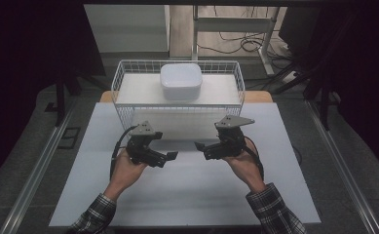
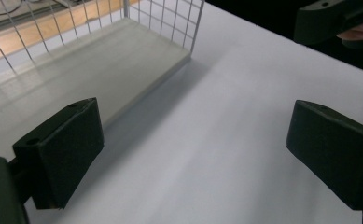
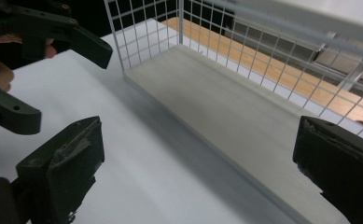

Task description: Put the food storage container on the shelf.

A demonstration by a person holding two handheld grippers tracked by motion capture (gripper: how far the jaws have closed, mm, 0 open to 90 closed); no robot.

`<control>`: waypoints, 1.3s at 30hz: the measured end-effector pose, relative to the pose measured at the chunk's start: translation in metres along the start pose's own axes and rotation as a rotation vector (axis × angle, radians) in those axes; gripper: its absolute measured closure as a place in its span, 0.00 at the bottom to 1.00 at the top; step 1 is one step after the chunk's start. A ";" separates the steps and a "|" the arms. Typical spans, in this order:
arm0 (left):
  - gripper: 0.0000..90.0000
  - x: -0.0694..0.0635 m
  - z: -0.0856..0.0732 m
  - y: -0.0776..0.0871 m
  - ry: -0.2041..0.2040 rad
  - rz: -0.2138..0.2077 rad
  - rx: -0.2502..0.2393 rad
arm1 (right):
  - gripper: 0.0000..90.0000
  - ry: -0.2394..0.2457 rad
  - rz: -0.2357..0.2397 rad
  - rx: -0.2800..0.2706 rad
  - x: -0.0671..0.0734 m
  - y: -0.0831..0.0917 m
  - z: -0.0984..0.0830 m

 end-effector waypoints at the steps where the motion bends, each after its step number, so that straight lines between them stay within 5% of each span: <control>1: 0.04 -0.001 -0.002 -0.001 0.001 0.000 -0.001 | 0.02 0.000 -0.002 0.002 0.000 -0.001 -0.003; 8: 0.04 -0.006 -0.021 -0.007 -0.006 0.019 -0.001 | 0.02 -0.040 0.009 -0.014 0.001 -0.003 -0.021; 14: 0.05 -0.004 -0.041 -0.009 0.046 0.010 -0.021 | 0.02 -0.063 0.023 -0.026 0.008 -0.003 -0.036; 30: 0.05 -0.010 -0.076 0.001 0.066 0.032 0.012 | 0.02 0.012 0.012 0.032 0.019 0.002 -0.072; 39: 0.05 -0.012 -0.090 0.015 0.070 0.065 0.016 | 0.02 0.004 0.001 0.042 0.019 0.017 -0.079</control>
Point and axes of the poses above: each handheld gripper's, and its own axes: y roughly backward along the jaws, z roughly out of its top, x roughly to its left, the point moved 7 cm from there along -y, roughly forward along the jaws, and after that the axes turned 4 degrees about x, right-handed, at the moved point
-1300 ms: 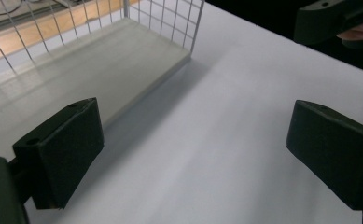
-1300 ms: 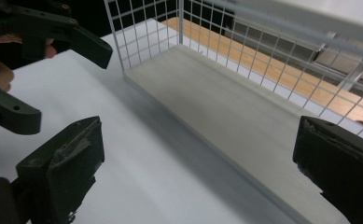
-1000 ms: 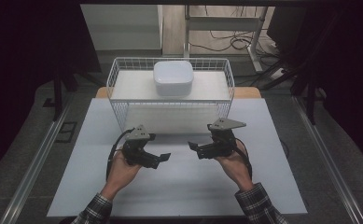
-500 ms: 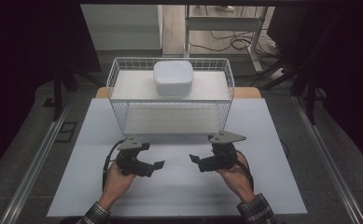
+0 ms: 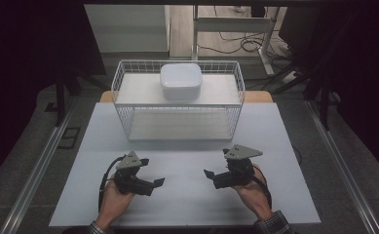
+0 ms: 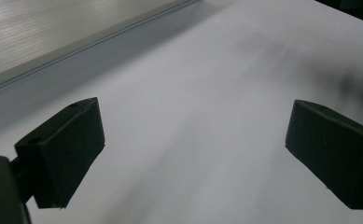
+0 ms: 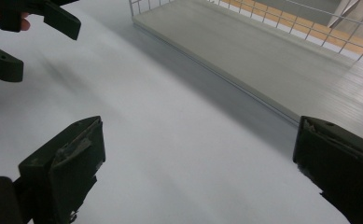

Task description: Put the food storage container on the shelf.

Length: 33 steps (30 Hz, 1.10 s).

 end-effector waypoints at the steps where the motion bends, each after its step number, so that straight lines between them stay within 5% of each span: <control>1: 0.05 0.000 -0.001 0.001 0.000 0.003 -0.001 | 0.02 -0.001 -0.003 -0.002 0.000 0.002 -0.001; 14: 0.05 0.008 -0.024 0.023 0.038 0.052 0.004 | 0.02 -0.039 -0.034 0.001 -0.008 0.019 -0.023; 33: 0.04 0.021 -0.060 0.052 0.078 0.147 0.043 | 0.02 -0.123 -0.144 0.018 -0.032 0.055 -0.072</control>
Point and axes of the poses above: each handheld gripper's, and its own axes: y roughly backward along the jaws, z roughly out of its top, x roughly to its left, the point moved 7 cm from there along -y, roughly forward along the jaws, and after that the axes turned 4 degrees about x, right-handed, at the moved point
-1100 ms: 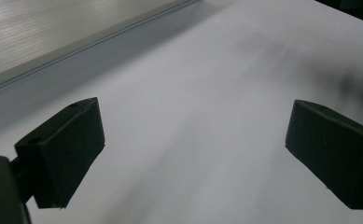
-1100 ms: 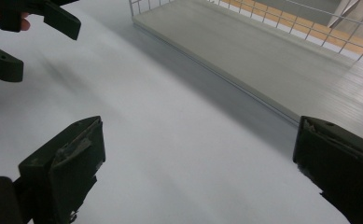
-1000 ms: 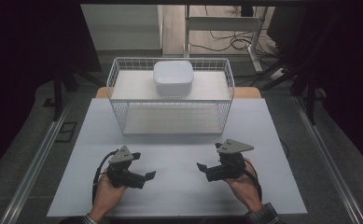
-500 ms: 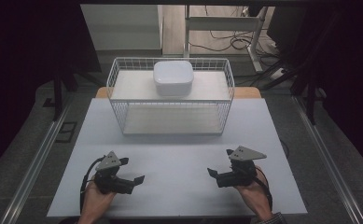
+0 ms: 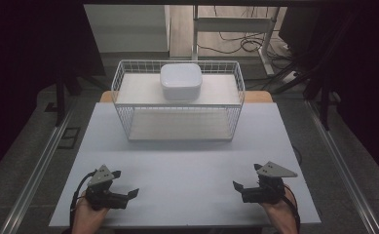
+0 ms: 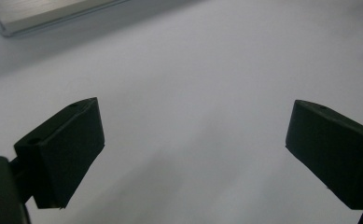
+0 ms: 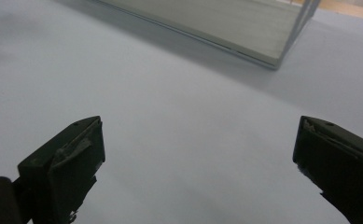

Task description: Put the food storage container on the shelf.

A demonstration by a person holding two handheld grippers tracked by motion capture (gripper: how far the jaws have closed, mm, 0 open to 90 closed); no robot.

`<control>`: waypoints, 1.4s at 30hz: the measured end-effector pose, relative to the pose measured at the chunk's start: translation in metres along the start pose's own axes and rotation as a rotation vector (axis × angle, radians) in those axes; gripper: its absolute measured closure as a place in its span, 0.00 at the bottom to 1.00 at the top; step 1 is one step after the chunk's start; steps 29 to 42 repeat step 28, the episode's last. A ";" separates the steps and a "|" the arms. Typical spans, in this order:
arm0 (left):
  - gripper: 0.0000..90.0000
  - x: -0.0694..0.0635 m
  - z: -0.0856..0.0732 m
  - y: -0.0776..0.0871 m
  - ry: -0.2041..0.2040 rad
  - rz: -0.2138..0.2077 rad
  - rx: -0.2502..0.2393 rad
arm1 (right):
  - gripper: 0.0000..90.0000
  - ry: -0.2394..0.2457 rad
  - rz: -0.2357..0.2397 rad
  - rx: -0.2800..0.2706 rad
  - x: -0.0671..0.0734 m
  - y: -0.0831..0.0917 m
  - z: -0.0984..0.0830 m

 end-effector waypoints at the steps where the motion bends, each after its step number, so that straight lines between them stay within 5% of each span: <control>1: 0.04 0.001 -0.002 0.001 0.002 0.005 0.002 | 0.02 -0.006 -0.004 0.001 -0.001 0.001 -0.002; 12: 0.05 0.009 -0.018 0.006 0.048 0.019 0.024 | 0.02 -0.040 -0.018 0.057 -0.004 0.004 -0.028; 22: 0.04 0.012 -0.027 0.000 0.101 -0.007 0.080 | 0.01 -0.065 0.010 0.185 0.001 -0.001 -0.052; 42: 0.04 0.012 -0.027 -0.002 0.108 -0.014 0.090 | 0.01 -0.081 0.013 0.185 -0.001 -0.002 -0.053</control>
Point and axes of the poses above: each handheld gripper's, and its own axes: y roughly backward along the jaws, z roughly out of its top, x roughly to its left, the point moved 7 cm from there along -y, roughly forward along the jaws, and after that the axes turned 4 degrees about x, right-handed, at the moved point
